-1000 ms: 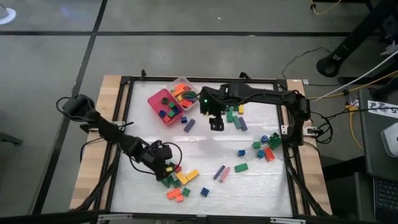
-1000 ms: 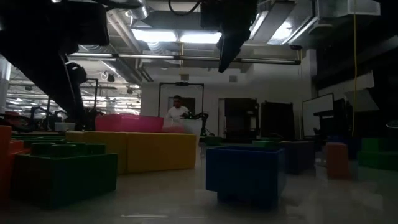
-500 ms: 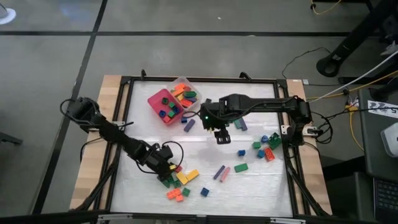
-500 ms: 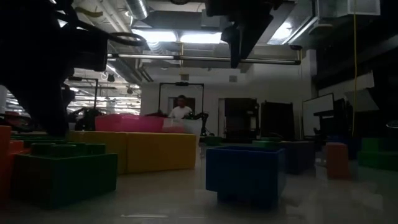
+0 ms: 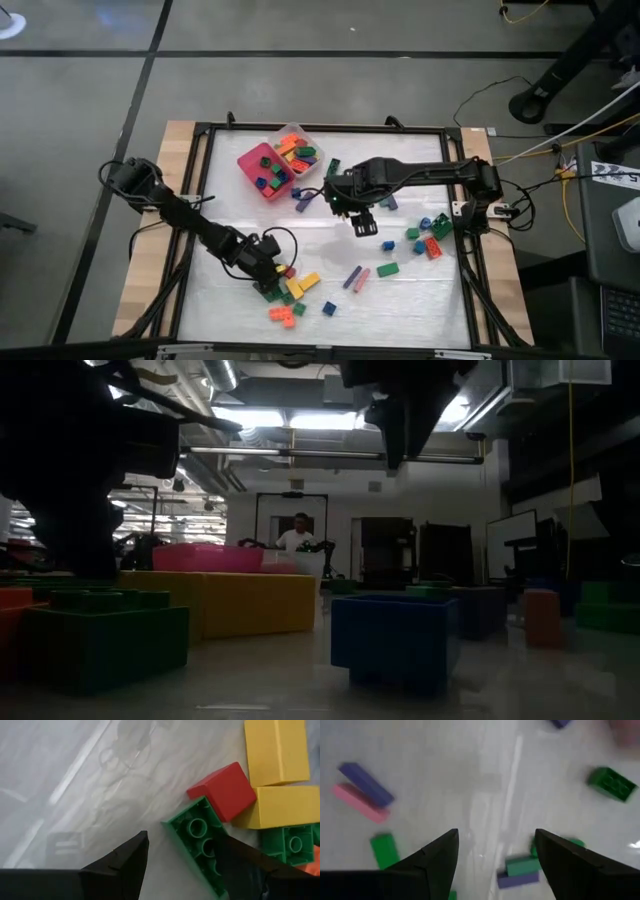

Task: Sort blocks by size
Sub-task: Put the big green game piece into the white bin

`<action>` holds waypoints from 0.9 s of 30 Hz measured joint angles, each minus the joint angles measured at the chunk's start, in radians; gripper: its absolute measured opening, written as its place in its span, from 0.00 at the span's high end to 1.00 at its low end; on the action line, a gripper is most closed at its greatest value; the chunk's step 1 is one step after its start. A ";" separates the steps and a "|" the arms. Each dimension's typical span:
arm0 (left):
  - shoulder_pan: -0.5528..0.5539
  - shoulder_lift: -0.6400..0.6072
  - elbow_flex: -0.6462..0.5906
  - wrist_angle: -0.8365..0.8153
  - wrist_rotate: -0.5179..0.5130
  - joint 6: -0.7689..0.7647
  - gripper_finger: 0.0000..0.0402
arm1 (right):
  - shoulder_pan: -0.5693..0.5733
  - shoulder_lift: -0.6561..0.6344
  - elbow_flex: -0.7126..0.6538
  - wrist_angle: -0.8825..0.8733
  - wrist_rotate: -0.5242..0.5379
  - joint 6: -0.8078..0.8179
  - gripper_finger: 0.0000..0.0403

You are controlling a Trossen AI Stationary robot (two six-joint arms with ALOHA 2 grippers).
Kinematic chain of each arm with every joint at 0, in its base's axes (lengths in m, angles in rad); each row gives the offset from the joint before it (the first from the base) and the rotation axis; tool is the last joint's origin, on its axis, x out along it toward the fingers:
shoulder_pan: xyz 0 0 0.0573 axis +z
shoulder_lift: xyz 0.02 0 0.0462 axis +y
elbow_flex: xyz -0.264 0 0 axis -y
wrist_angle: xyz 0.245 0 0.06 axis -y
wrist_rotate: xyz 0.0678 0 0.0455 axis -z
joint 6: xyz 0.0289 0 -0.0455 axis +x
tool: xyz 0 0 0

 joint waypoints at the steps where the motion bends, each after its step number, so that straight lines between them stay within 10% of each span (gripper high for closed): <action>1: 0.000 0.000 0.000 -0.001 0.004 -0.016 0.48 | 0.000 0.000 0.000 -0.010 0.019 0.000 0.35; 27: 0.000 0.000 0.000 0.035 0.015 -0.185 0.48 | -0.001 -0.219 -0.001 -0.129 0.230 0.103 0.35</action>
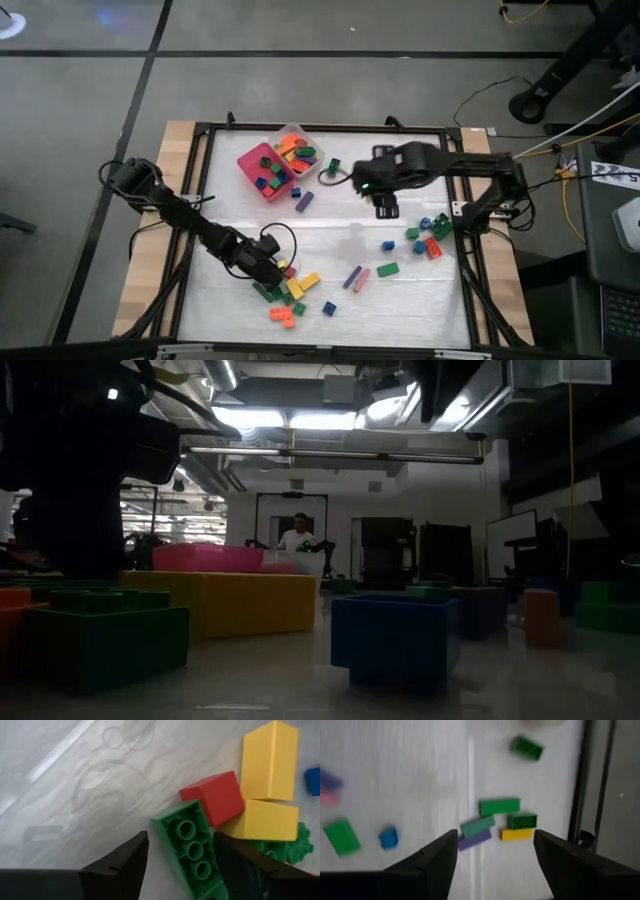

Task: Sort blocks by size
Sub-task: Put the big green game piece into the white bin

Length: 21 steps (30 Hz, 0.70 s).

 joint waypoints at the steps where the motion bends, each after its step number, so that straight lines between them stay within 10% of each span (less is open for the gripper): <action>1: 0.000 0.000 0.000 0.002 0.000 -0.001 0.48 | 0.000 -0.021 0.000 0.013 0.004 0.021 0.35; 9: 0.000 -0.001 0.000 -0.013 0.000 -0.002 0.48 | 0.001 -0.160 -0.106 0.135 0.008 0.069 0.35; 21: 0.010 0.002 0.000 -0.011 -0.002 -0.018 0.48 | 0.001 -0.366 -0.668 0.570 -0.008 0.070 0.35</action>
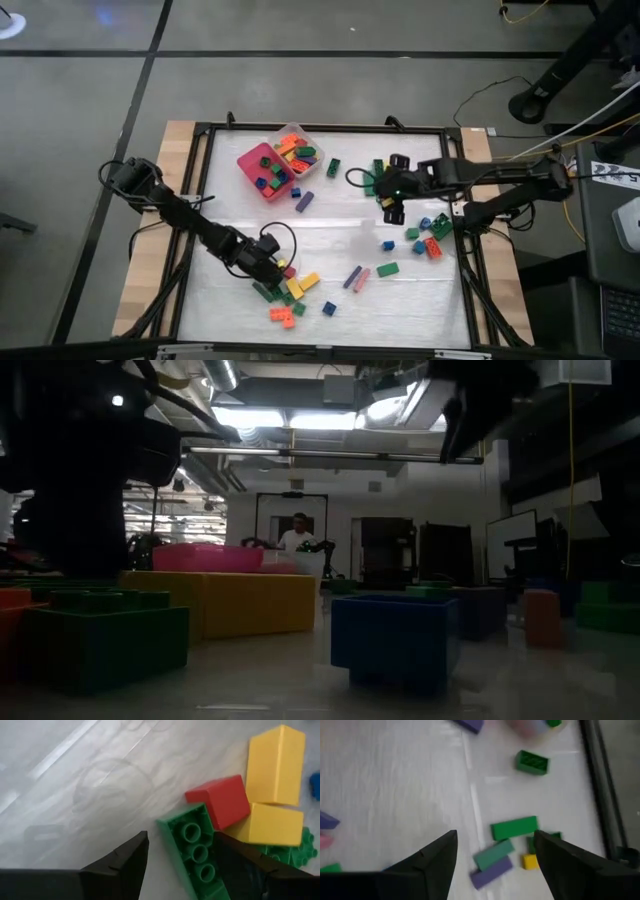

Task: Sort blocks by size
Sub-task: Put the big green game piece into the white bin

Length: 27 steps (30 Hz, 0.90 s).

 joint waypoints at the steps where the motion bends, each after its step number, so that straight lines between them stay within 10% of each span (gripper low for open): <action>1: 0.005 0.004 0.000 0.002 0.000 -0.004 0.48 | 0.000 -0.007 -0.041 0.043 -0.009 0.000 0.35; 12: 0.069 0.047 0.004 0.004 0.060 -0.015 0.49 | 0.000 -0.018 -0.375 0.426 -0.165 0.034 0.35; 27: 0.210 0.037 0.005 0.003 0.082 0.073 0.83 | 0.001 -0.018 -0.569 0.783 -0.362 0.034 0.35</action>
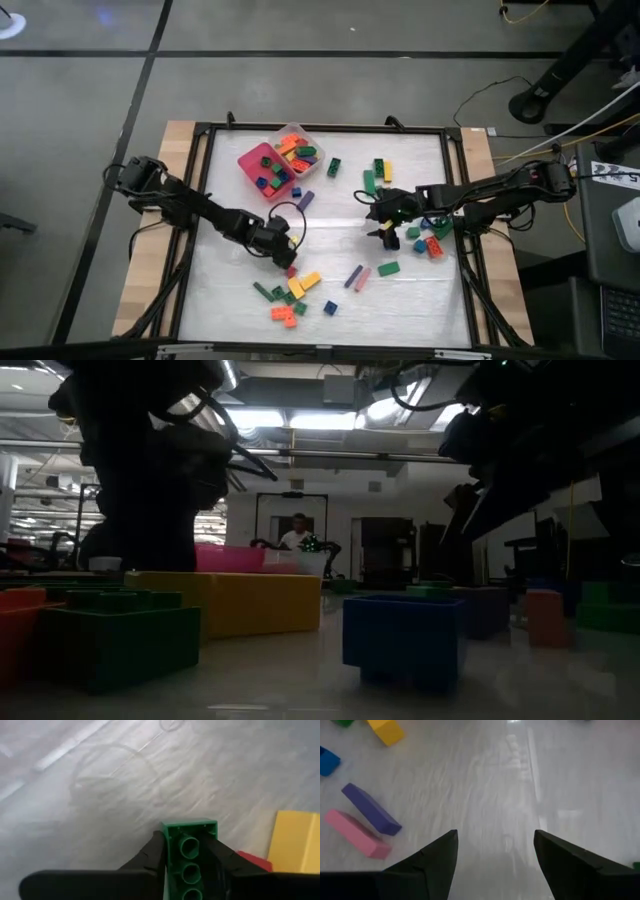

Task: Sort blocks by size
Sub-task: Put the big green game piece into the white bin

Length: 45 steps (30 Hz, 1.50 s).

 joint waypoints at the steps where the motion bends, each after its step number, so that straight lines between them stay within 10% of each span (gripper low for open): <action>1: 0.012 -0.006 0.002 -0.002 0.003 0.019 0.83 | 0.000 0.000 0.000 0.005 0.000 0.000 0.35; 20: 0.531 -0.268 0.003 0.231 -0.060 0.742 0.79 | 0.000 0.000 0.001 0.041 -0.069 0.008 0.35; 36: 0.855 -0.169 0.003 0.415 -0.061 1.054 0.76 | -0.016 -0.003 0.004 -0.046 0.542 0.341 0.35; 45: 0.894 -0.105 0.003 0.427 -0.054 1.054 0.76 | -0.233 0.034 0.005 -0.036 0.452 0.518 0.35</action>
